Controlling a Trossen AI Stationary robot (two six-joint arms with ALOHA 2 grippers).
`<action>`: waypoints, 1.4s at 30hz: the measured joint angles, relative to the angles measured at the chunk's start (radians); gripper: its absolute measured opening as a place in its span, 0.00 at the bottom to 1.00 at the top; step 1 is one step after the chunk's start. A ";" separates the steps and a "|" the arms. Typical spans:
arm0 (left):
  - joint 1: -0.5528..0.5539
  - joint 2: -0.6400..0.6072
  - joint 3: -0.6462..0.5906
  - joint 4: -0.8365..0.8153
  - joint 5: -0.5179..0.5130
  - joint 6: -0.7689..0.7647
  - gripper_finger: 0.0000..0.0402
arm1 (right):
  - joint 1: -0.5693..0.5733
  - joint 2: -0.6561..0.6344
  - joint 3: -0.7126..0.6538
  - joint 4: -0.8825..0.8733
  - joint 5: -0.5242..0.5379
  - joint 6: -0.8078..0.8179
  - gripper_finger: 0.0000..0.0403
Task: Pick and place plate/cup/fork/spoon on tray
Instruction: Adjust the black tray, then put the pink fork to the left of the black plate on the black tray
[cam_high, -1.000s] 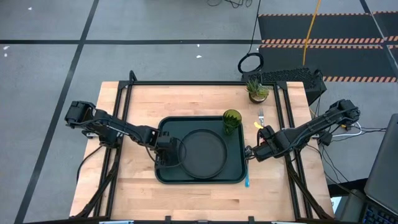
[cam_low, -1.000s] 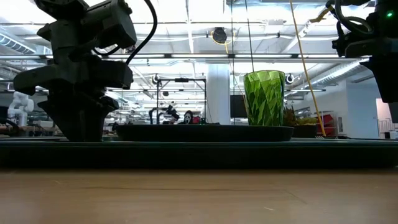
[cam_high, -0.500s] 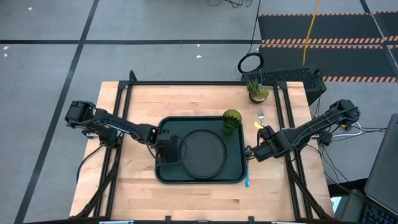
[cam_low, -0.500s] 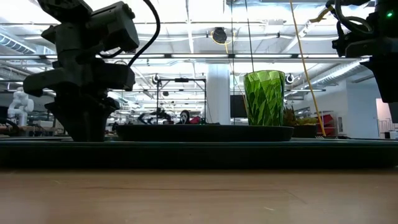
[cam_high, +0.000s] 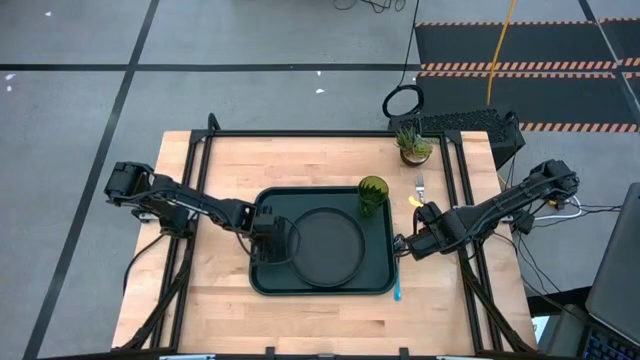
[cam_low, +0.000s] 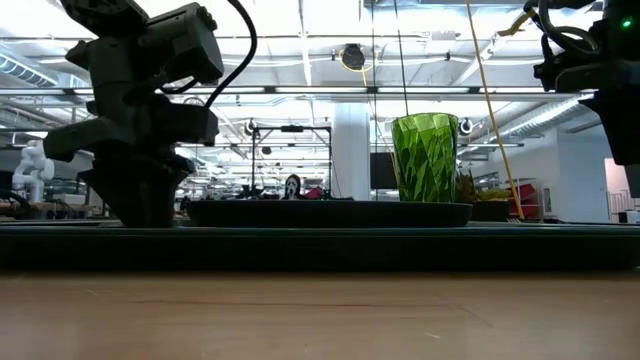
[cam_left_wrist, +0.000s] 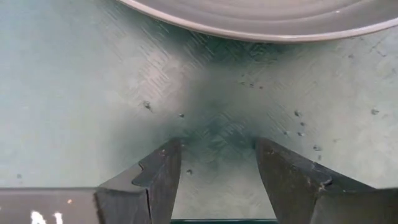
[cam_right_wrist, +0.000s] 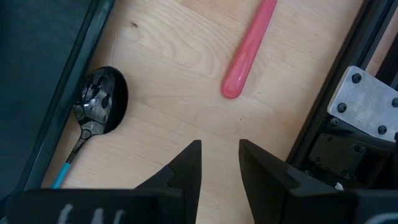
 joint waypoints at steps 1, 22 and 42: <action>0.000 0.000 0.000 0.000 -0.009 0.002 0.52 | 0.000 0.000 0.000 0.000 0.000 0.000 0.25; 0.013 -0.090 0.061 -0.092 -0.209 0.106 0.52 | 0.002 0.000 0.000 0.017 0.003 -0.016 0.25; 0.071 -0.394 0.077 -0.297 -0.457 0.085 0.52 | -0.213 -0.024 -0.090 -0.132 0.083 -0.074 0.25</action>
